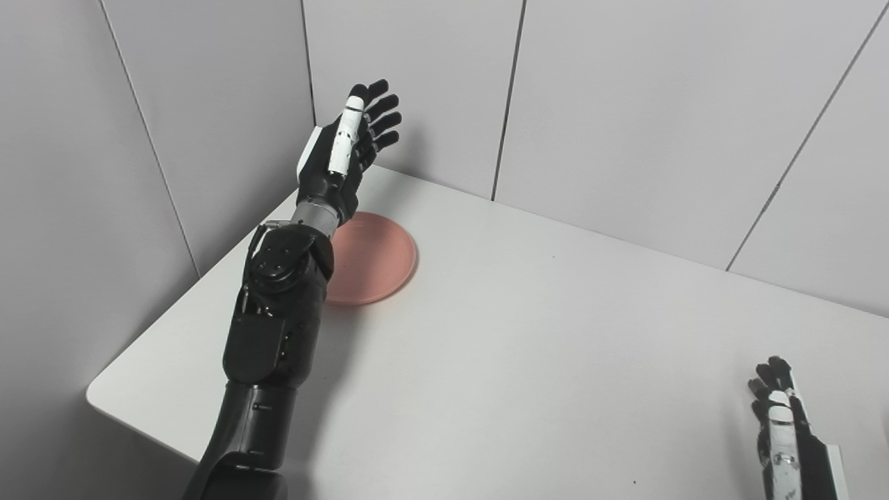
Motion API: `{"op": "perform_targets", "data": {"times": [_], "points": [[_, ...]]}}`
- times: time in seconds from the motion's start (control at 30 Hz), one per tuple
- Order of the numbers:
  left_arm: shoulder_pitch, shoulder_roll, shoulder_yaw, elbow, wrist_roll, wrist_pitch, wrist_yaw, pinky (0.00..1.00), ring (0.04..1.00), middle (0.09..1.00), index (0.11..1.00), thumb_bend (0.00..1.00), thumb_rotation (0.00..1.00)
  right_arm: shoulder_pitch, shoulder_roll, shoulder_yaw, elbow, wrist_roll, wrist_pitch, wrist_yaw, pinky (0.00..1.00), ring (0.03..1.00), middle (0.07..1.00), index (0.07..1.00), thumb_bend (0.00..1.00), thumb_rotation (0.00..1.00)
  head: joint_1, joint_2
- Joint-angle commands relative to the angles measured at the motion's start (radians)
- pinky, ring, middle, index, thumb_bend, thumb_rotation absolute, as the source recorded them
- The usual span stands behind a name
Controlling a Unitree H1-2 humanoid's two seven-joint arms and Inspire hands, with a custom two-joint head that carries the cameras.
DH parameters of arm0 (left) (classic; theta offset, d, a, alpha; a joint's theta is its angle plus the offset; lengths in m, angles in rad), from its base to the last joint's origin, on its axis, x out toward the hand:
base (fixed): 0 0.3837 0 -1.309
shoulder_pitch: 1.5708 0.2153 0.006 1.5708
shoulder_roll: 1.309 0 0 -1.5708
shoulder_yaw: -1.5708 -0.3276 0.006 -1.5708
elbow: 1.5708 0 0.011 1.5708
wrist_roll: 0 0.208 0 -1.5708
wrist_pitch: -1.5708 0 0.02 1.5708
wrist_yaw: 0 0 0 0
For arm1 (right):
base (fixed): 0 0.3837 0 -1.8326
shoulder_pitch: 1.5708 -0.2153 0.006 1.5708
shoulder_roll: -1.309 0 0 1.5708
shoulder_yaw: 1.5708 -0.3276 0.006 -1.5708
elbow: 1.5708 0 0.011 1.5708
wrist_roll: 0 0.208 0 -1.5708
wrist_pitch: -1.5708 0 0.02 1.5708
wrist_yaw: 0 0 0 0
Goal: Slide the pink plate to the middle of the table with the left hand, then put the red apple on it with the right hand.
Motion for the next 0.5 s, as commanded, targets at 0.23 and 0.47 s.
{"op": "perform_targets", "data": {"times": [0.23, 0.47], "points": [[-0.071, 0.087, 0.061, 0.089, -0.068, -0.027, -0.01, 0.86, 0.862, 0.862, 0.838, 0.42, 0.98, -0.028, -0.009, -0.007, -0.044, 0.014, 0.014, 0.011, 1.0, 0.961, 0.955, 0.96, 0.02, 1.0, 0.009, 0.002], [-0.077, 0.144, 0.092, 0.201, -0.106, -0.07, -0.04, 0.85, 0.864, 0.868, 0.85, 0.41, 0.97, -0.03, -0.009, -0.005, -0.047, 0.006, 0.021, 0.007, 1.0, 0.958, 0.951, 0.96, 0.01, 1.0, 0.007, -0.002]]}}
